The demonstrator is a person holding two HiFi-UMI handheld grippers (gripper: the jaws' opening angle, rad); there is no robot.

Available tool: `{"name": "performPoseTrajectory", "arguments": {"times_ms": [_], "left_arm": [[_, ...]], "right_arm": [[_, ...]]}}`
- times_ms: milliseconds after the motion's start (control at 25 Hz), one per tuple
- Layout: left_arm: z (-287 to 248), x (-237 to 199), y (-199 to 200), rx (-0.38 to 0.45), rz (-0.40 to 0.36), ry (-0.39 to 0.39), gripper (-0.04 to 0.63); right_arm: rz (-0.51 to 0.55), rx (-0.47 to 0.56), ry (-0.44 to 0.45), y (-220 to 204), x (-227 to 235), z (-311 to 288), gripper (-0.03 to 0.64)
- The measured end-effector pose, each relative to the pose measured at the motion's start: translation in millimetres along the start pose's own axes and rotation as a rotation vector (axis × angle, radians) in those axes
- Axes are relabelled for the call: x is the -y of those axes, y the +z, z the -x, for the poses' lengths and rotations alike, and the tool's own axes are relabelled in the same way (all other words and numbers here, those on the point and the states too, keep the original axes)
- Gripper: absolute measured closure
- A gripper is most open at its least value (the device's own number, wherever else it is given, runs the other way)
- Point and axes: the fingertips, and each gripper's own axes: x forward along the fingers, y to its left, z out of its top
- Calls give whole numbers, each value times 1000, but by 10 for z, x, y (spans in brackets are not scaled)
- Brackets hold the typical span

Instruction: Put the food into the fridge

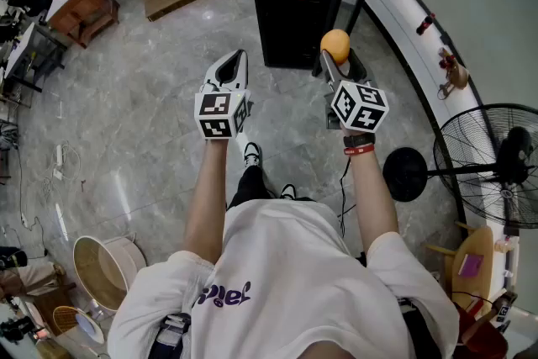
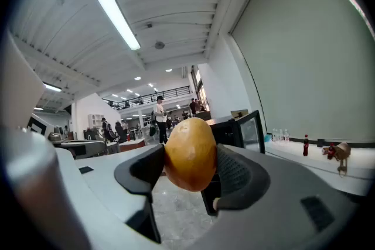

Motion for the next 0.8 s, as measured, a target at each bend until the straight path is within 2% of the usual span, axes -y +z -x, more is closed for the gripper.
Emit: {"name": "performPoseTrajectory", "arguments": {"times_ms": [280, 800], "left_arm": [[-321, -378, -44, -4, 11, -16, 577], [-1254, -1309, 93, 9, 29, -50, 577]], "right_arm": [[-8, -10, -13, -34, -54, -482, 322], [-37, -2, -27, 82, -250, -1777, 321]]}}
